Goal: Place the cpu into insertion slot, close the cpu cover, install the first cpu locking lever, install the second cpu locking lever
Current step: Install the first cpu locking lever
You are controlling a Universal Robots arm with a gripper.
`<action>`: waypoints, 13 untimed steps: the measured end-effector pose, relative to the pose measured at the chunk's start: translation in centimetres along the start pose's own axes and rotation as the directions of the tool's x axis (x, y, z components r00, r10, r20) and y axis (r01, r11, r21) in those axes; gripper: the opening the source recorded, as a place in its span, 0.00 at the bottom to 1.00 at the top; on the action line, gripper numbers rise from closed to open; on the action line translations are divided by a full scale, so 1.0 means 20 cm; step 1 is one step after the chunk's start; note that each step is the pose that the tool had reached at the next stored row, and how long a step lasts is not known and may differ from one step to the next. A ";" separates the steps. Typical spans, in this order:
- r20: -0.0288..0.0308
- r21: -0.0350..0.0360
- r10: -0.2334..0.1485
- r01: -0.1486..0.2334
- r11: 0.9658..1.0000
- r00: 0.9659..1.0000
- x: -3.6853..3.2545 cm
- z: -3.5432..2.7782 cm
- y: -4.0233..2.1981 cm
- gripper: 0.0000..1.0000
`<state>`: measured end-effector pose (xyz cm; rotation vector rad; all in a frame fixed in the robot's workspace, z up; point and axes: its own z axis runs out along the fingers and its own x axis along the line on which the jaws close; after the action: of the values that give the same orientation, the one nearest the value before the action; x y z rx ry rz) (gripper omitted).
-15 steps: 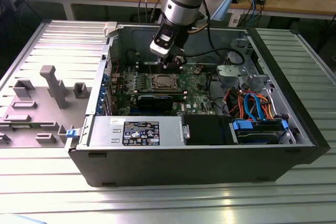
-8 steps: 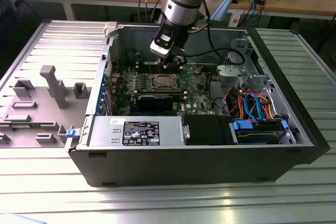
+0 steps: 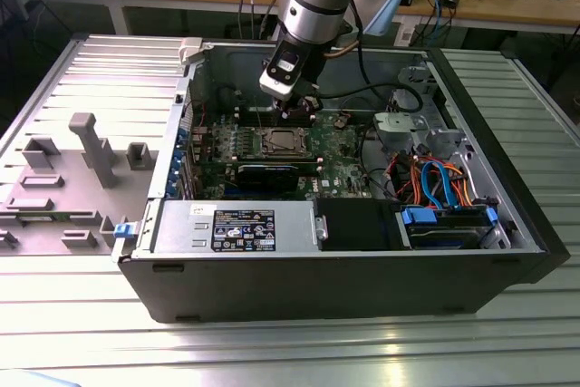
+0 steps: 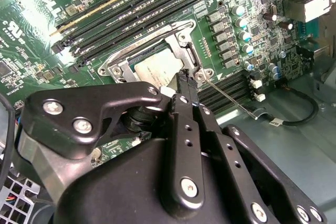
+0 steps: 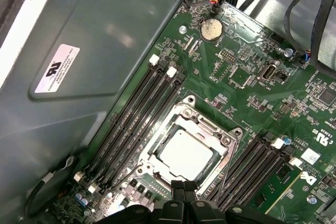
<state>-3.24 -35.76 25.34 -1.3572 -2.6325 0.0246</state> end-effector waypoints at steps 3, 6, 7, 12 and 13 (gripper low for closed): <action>0.000 0.000 -0.004 0.004 1.000 1.000 0.000 0.000 0.000 0.11; -0.001 0.000 -0.010 0.010 1.000 1.000 0.000 0.000 0.000 0.11; -0.001 0.000 -0.013 0.013 1.000 1.000 0.000 0.000 0.000 0.11; -0.001 0.001 -0.022 0.022 1.000 1.000 0.000 0.000 0.000 0.11; -0.001 0.002 -0.026 0.026 1.000 1.000 0.000 0.000 0.000 0.11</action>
<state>-3.24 -35.77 25.34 -1.3224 -2.6485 0.0231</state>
